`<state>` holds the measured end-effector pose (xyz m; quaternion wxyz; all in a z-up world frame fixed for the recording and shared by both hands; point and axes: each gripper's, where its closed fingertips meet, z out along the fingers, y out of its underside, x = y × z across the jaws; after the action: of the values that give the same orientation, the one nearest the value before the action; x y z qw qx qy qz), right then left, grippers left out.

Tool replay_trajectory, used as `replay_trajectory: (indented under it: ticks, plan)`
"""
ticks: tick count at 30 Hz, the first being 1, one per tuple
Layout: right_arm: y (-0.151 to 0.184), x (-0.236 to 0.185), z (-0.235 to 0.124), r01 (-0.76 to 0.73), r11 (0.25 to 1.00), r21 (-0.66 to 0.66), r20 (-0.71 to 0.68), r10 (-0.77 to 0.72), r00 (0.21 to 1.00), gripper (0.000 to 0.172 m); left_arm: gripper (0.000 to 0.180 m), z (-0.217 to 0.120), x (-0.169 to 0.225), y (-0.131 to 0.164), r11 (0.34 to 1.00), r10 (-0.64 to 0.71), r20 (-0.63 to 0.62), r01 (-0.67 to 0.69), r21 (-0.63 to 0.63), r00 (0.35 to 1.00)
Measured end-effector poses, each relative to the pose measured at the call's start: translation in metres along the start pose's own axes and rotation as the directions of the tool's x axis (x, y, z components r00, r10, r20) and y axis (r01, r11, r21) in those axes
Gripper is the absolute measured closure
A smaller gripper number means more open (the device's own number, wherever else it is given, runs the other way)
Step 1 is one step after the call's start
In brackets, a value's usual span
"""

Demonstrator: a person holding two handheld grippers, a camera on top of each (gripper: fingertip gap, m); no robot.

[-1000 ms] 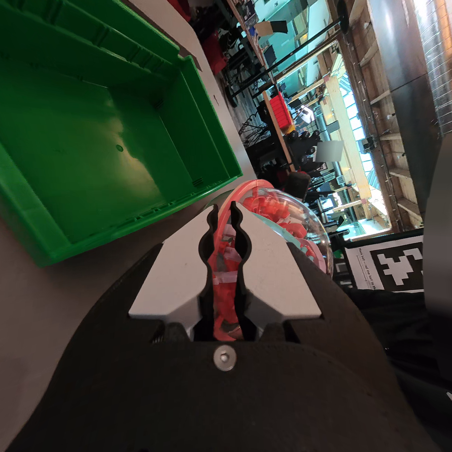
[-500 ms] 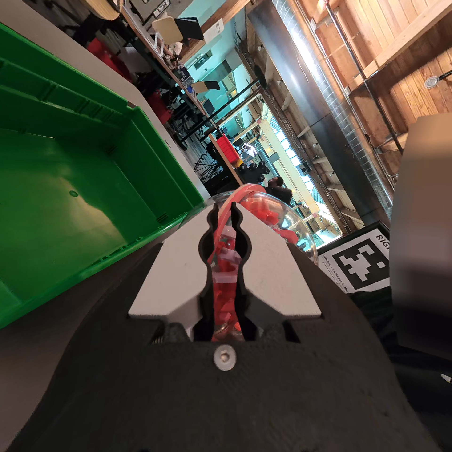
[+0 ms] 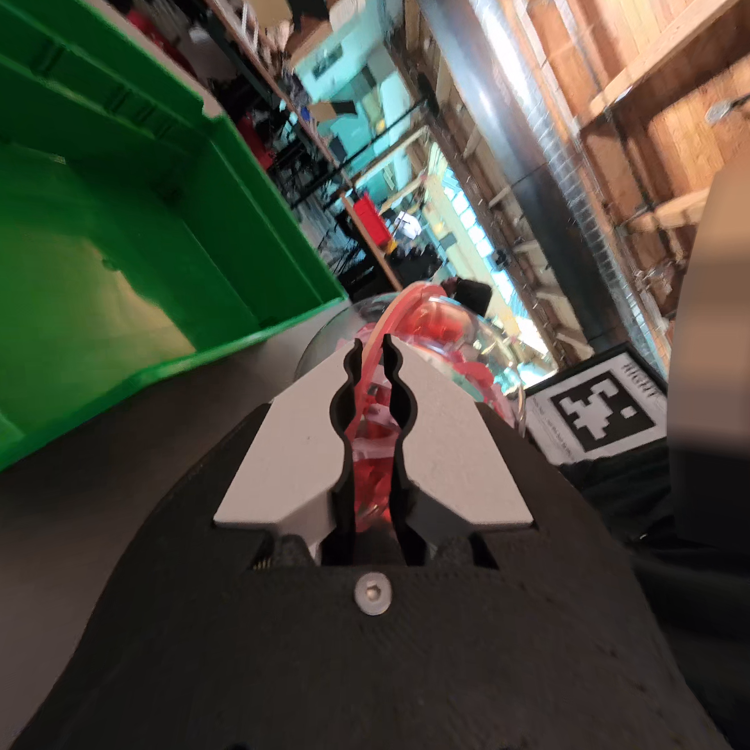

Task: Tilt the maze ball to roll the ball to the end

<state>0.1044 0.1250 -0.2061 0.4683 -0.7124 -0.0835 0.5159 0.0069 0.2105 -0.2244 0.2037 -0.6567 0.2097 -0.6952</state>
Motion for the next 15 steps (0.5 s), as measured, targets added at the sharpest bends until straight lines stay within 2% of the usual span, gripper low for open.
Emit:
replay_trajectory:
  ticks: [7,15]
  plan:
    - [0.012,0.010,0.002,0.019,1.000,-0.015,0.012,-0.019,1.000,0.166,0.172,-0.005,-0.018,0.017,0.995,0.015,0.015,-0.014,-0.095,1.000]
    - [0.018,0.011,0.006,0.068,0.996,-0.064,0.041,-0.065,0.997,0.165,0.174,-0.010,-0.027,0.025,0.982,0.093,0.014,-0.090,-0.167,0.996]
